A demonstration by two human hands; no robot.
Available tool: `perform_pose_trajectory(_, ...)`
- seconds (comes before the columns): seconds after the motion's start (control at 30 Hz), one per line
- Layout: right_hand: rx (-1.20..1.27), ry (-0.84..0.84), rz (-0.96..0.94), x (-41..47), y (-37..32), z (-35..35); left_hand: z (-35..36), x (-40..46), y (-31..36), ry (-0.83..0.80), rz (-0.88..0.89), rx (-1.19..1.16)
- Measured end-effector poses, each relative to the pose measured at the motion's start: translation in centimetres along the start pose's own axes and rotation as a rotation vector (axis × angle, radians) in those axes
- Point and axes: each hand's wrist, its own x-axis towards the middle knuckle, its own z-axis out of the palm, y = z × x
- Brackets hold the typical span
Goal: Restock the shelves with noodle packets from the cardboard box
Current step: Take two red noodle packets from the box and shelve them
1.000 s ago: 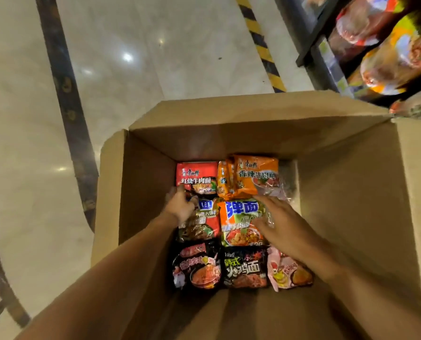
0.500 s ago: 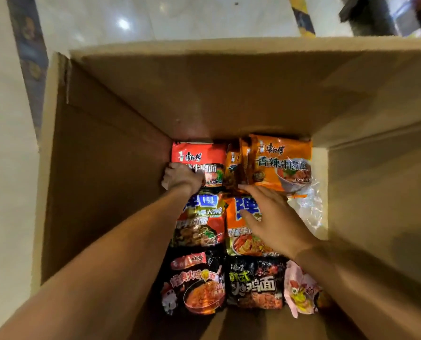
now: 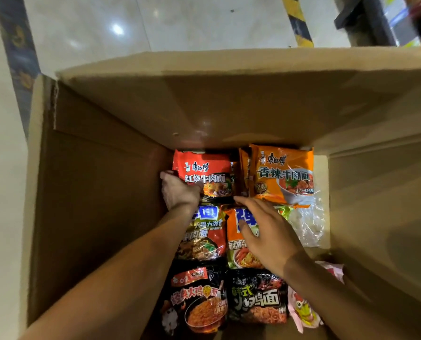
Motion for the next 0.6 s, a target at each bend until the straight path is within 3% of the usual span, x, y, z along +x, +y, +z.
perform_pose_trajectory(0.13,0.049,-0.02,0.021,-0.5,-1.1,-0.1,-1.5,-1.1,1.1,-0.114,-0.091,-0.022)
perform_pose_trajectory(0.23,0.097,-0.021,0.042,-0.6,-2.1,-0.5,-3.4,-3.2,2.3,-0.104,-0.014,0.04)
perform_pose_trajectory(0.3,0.177,-0.003,0.084,-0.4,-2.7,-0.6,-5.1,-5.0,2.9,-0.112,0.006,-0.041)
perform_pose_trajectory(0.43,0.373,0.023,0.261,1.3,-3.8,0.1,-9.6,-8.8,3.5,-0.051,0.093,-0.033)
perform_pose_trajectory(0.6,0.535,-0.085,0.58,5.3,-5.6,1.1,-13.0,-10.5,4.3,-0.004,0.198,0.025)
